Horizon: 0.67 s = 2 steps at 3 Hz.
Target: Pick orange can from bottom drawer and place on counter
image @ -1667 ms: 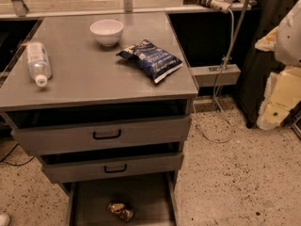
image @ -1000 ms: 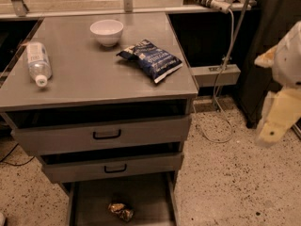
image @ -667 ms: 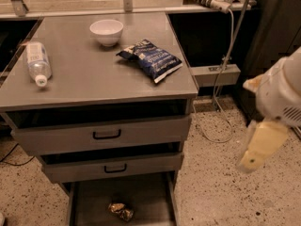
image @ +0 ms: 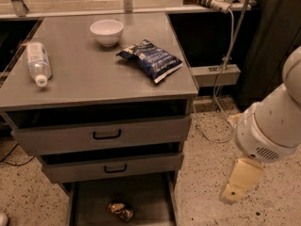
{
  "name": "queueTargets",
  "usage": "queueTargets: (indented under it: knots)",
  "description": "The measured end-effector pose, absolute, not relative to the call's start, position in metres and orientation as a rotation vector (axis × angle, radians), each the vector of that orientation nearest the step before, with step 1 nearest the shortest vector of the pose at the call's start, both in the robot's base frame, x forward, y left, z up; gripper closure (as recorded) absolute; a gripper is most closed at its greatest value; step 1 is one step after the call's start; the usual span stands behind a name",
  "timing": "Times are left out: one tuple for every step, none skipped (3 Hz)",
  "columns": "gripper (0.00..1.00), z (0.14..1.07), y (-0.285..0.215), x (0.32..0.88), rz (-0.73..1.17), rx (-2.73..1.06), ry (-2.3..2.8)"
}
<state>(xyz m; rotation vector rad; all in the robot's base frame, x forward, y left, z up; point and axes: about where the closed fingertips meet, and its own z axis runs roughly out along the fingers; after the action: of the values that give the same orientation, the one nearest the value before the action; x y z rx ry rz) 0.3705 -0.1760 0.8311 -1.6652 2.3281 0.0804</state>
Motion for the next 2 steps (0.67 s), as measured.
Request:
queueTargets:
  knots:
    - [0.00, 0.832, -0.176, 0.371, 0.080, -1.665, 2.327]
    - [0.00, 0.785, -0.160, 0.367, 0.136, -1.698, 2.343]
